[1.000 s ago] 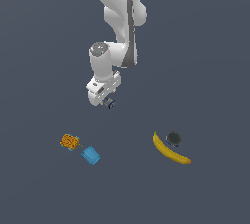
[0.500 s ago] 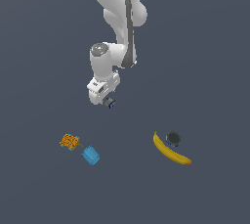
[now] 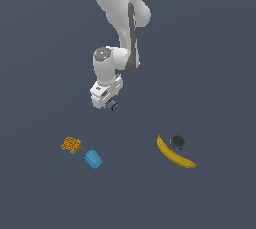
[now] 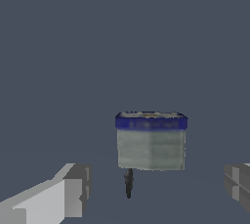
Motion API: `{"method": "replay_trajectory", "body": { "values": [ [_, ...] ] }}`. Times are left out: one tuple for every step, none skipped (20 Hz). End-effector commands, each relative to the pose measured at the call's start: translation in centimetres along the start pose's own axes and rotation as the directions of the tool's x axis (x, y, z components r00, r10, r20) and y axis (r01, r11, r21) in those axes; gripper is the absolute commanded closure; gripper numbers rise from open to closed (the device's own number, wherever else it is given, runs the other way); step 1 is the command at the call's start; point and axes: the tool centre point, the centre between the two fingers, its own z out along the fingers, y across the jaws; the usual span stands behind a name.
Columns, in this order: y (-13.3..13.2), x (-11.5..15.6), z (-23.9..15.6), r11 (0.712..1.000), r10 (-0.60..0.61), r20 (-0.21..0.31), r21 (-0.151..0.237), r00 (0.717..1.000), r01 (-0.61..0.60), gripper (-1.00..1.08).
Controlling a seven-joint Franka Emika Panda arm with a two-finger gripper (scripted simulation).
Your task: Pick up a designated object from a clutter of objects.
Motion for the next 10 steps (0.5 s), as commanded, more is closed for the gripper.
{"method": "replay_trajectory", "body": {
  "values": [
    [0.0,0.0,0.9,1.000,0.000,0.000,0.000,1.000,0.000,-0.92],
    [-0.1,0.0,1.4,1.000,-0.001,0.000,0.000,1.000,0.001,-0.92],
    [-0.1,0.0,1.8,1.000,-0.001,0.000,0.000,1.000,0.001,-0.92],
    [-0.1,0.0,2.1,1.000,-0.001,0.000,0.000,1.000,0.001,-0.92],
    [-0.1,0.0,2.4,1.000,-0.001,0.000,0.000,1.000,0.001,-0.92],
    [-0.1,0.0,2.7,1.000,-0.002,0.000,0.000,1.000,0.002,-0.92],
    [-0.1,0.0,3.0,1.000,-0.002,0.000,0.000,1.000,0.002,-0.92],
    [-0.1,0.0,3.2,1.000,-0.002,0.000,0.000,1.000,0.002,-0.92],
    [-0.1,0.0,3.3,1.000,-0.002,0.000,0.000,1.000,0.002,-0.92],
    [-0.1,0.0,3.5,1.000,-0.002,0.000,0.000,1.000,0.002,-0.92]
  ]
}}
